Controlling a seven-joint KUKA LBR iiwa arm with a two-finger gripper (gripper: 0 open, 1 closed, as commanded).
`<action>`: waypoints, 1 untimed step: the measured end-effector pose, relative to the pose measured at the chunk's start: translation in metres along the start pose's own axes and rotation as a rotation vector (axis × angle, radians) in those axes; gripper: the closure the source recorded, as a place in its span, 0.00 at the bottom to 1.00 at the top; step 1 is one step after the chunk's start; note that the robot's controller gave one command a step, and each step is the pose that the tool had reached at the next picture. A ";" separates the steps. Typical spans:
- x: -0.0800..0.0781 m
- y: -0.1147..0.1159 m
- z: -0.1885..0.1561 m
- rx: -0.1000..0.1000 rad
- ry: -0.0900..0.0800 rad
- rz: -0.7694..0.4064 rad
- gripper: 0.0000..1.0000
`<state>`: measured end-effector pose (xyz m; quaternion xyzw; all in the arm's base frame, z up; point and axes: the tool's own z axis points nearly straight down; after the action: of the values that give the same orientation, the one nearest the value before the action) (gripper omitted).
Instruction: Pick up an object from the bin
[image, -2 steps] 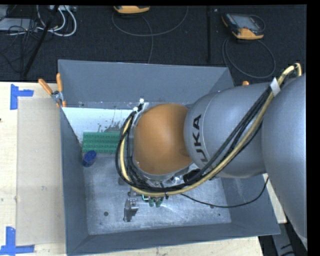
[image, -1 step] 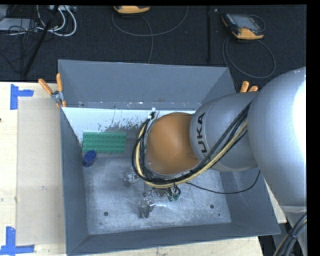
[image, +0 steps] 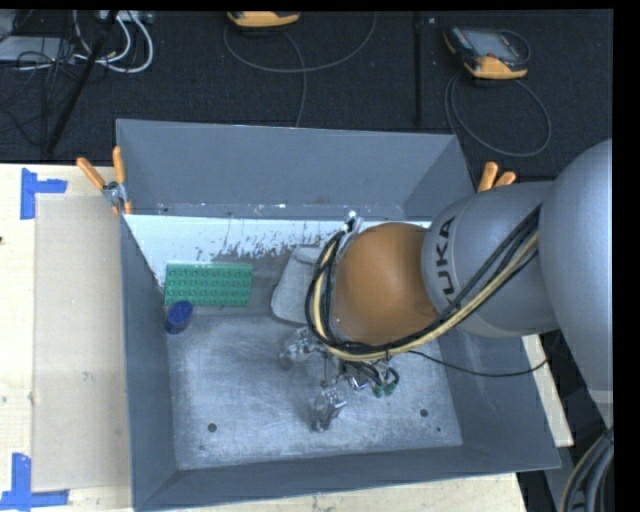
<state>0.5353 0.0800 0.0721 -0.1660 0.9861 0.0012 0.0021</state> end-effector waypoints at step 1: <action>0.028 -0.035 -0.042 0.003 0.003 0.055 0.00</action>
Offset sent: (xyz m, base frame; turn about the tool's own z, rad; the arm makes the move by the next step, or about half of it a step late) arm -0.0153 -0.0403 0.0399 0.0494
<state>0.5204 0.0377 0.1135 -0.1386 0.9903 -0.0007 0.0008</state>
